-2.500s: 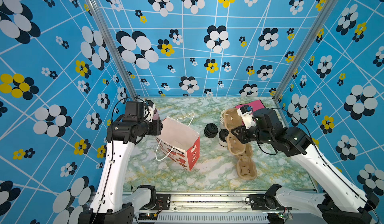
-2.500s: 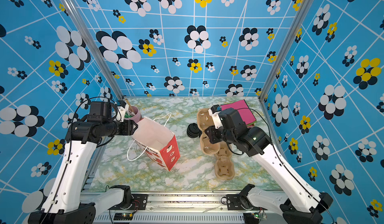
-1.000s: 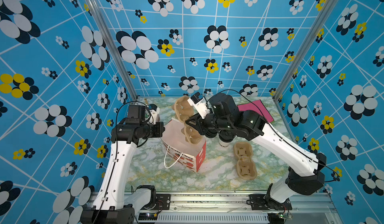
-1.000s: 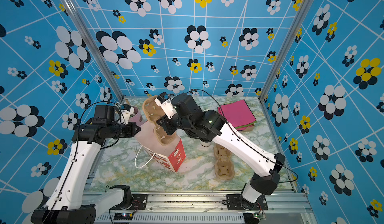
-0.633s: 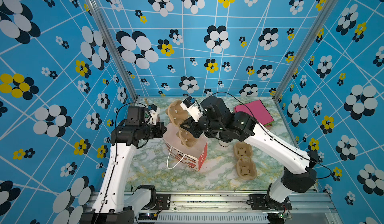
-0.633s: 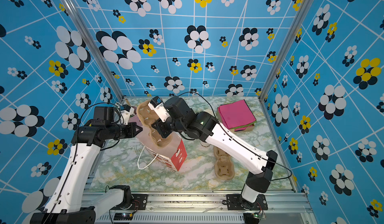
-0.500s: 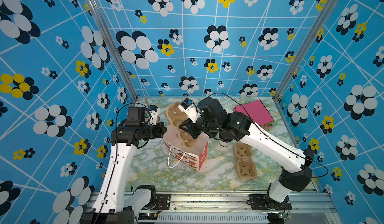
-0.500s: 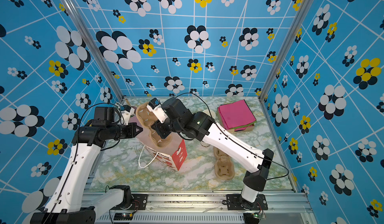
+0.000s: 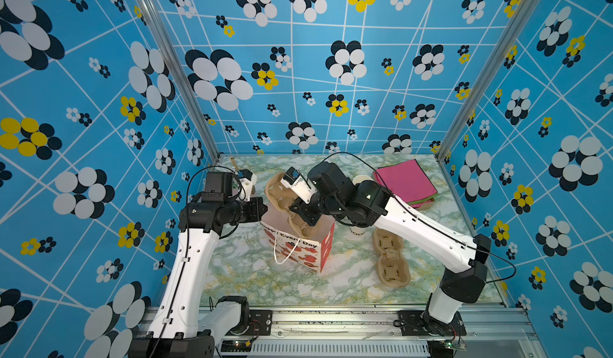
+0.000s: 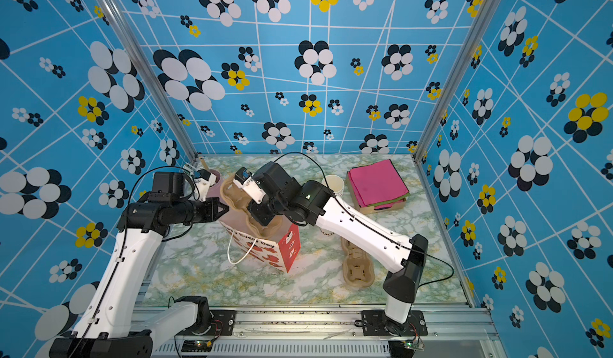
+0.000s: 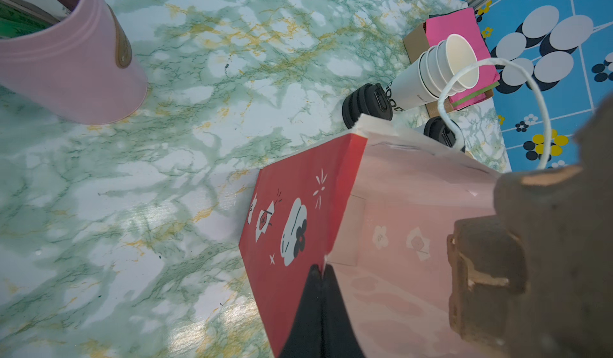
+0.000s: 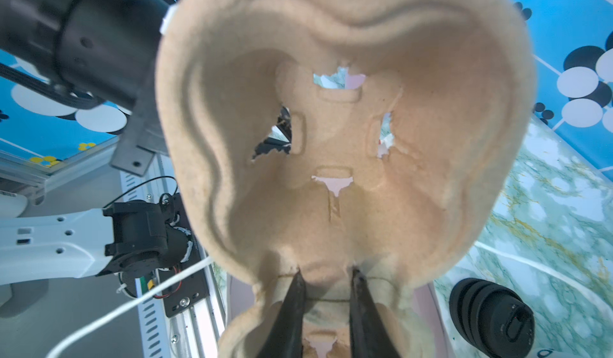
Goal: Pack the takeout coffee
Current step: 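Lower the carrier into the bag with the right gripper while the left holds it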
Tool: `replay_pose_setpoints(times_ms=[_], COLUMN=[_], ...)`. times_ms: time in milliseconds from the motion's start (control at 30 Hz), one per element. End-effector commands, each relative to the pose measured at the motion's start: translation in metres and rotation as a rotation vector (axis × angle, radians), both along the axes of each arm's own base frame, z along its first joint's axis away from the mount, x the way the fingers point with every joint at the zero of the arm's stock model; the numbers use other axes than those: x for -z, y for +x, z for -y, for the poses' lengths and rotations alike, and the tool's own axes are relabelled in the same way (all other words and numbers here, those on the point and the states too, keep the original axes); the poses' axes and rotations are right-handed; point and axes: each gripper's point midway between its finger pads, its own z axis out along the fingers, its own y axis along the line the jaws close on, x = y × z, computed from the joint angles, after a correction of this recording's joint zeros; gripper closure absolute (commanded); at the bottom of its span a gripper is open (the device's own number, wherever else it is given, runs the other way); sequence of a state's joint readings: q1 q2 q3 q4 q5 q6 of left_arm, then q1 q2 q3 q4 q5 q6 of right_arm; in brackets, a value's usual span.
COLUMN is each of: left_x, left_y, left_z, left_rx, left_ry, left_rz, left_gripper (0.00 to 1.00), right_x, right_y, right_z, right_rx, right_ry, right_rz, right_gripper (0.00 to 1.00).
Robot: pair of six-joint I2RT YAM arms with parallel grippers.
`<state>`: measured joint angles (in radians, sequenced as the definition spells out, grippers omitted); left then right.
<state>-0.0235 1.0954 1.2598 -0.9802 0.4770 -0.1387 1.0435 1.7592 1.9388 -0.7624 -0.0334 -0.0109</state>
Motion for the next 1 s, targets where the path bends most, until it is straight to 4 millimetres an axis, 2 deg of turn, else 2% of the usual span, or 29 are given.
replay_pose_setpoints(times_ms=[0, 533, 967], left_x=[-0.002, 0.004, 0.002], left_y=[0.000, 0.001, 0.003], left_z=[0.000, -0.002, -0.003], left_rx=[0.009, 0.002, 0.001], left_ry=[-0.008, 0.008, 0.011], left_rz=[0.017, 0.013, 0.027], left_gripper=[1.00, 1.00, 1.00], right_x=[0.024, 0.066, 0.095], right_y=[-0.001, -0.011, -0.006], right_z=[0.009, 0.032, 0.027], right_rx=[-0.021, -0.068, -0.062], right_ry=[-0.111, -0.296, -0.400], right_rz=[0.018, -0.027, -0.079], right_gripper=[0.80, 0.80, 0.80])
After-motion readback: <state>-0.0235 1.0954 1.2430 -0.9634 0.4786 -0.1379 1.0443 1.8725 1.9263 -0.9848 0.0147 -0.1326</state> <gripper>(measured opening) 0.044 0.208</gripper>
